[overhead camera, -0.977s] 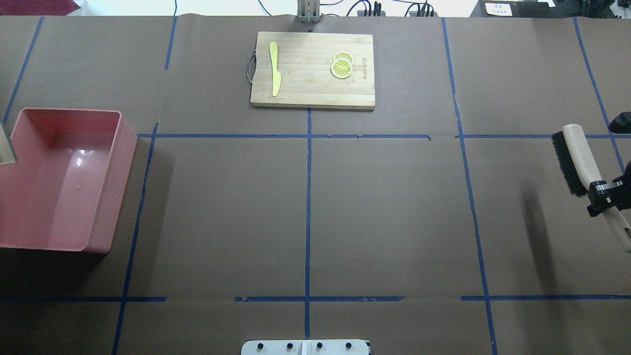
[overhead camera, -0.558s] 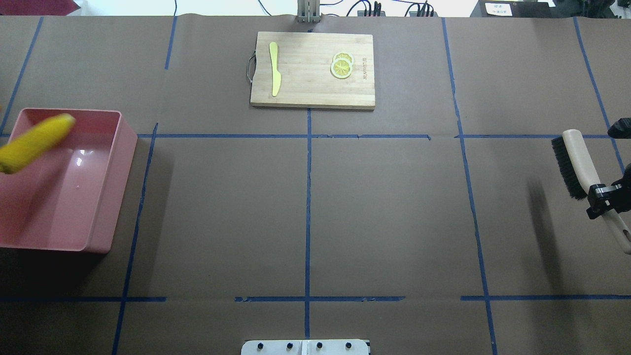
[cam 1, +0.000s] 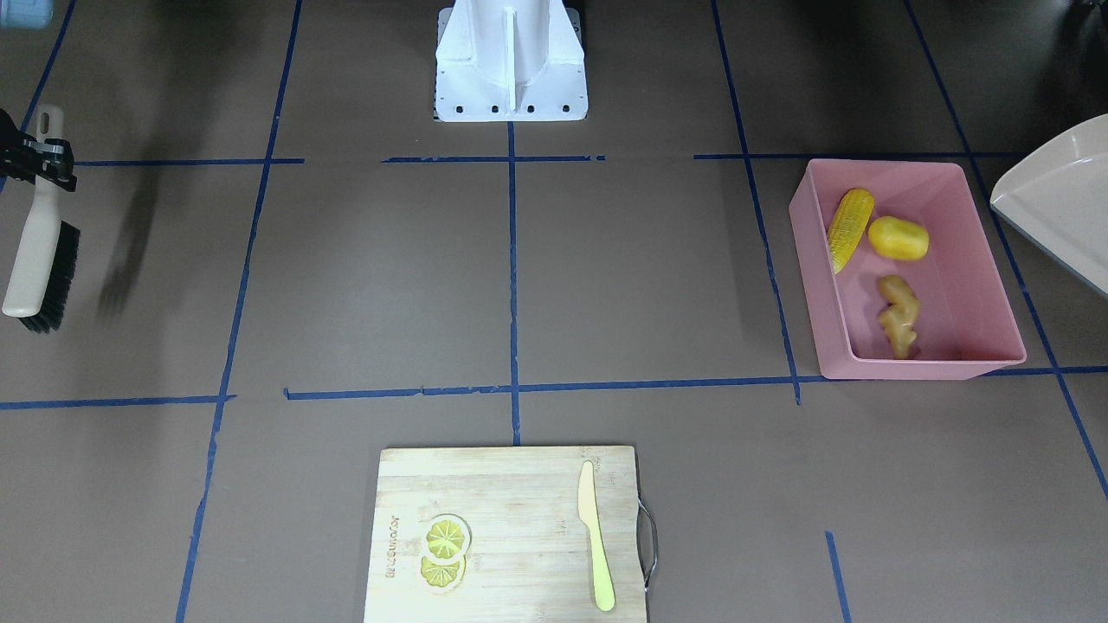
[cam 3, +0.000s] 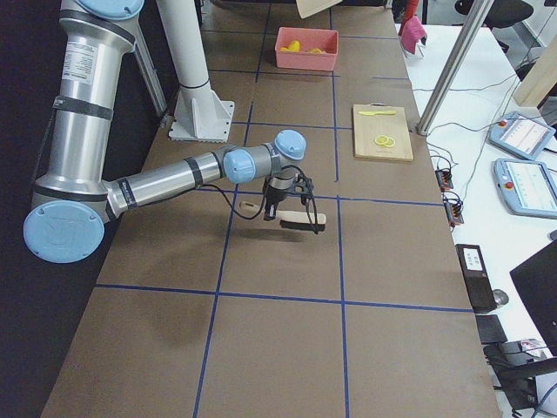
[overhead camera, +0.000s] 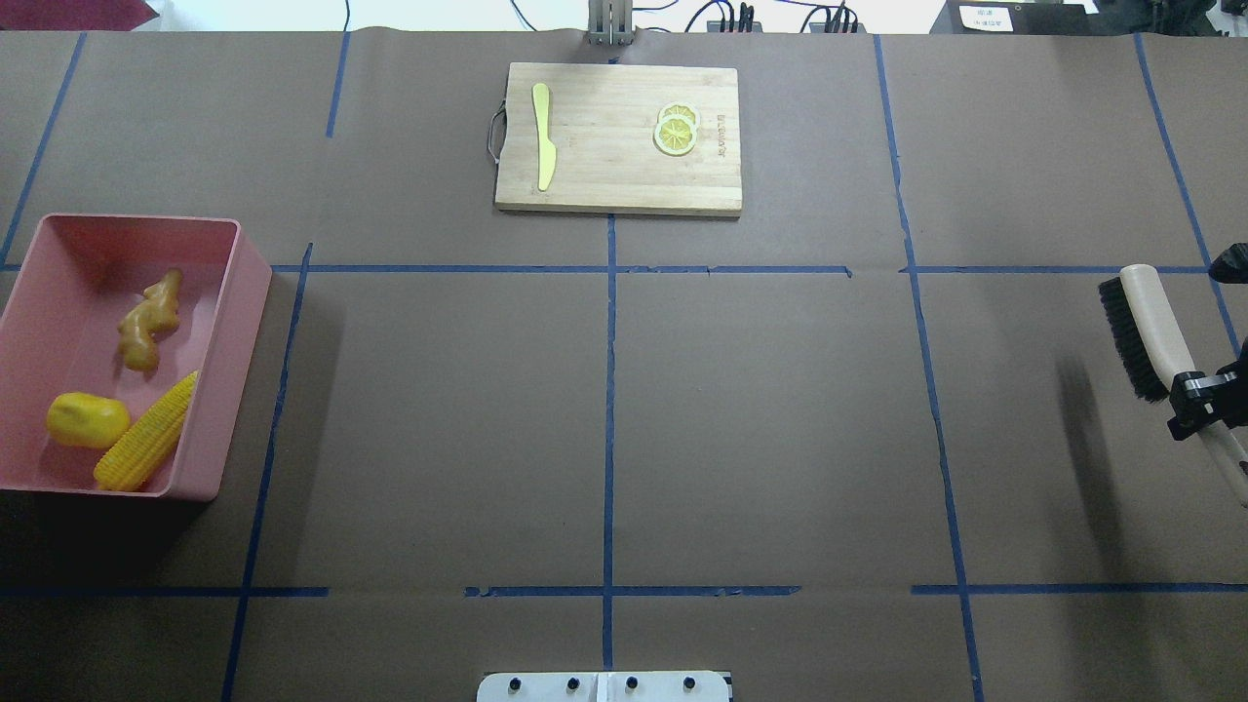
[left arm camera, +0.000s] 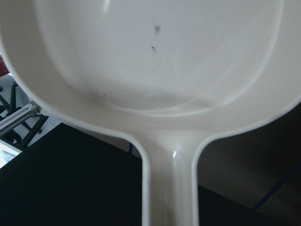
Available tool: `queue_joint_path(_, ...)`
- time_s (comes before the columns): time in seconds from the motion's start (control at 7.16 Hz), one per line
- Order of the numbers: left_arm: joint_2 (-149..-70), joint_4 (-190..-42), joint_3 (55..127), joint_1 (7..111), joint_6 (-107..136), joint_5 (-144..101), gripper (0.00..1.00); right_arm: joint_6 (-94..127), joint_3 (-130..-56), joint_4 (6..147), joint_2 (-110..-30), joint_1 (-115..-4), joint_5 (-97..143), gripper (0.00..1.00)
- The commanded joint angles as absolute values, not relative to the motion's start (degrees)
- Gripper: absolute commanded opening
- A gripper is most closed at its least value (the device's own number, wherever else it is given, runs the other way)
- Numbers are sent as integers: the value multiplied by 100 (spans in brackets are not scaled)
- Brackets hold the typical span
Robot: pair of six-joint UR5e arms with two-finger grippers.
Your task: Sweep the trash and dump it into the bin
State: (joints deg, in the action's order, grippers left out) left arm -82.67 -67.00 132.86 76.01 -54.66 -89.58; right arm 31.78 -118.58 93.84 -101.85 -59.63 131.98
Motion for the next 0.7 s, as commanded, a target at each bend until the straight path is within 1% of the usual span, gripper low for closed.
queue_joint_path(0.0,-8411,-6521,13324,7585,-5511,-8921,3,3278,-11787,8636,-10562,-5959,13175,1)
queue_joint_path(0.28,-8498,-6513,13307,7576,-5511,-8930,4,3331,-11376,8264,-10565,-5950,13184,1)
queue_joint_path(0.56,-8508,-6521,13307,7567,-5511,-8930,4,3750,-10857,7421,-10530,-5950,13210,1)
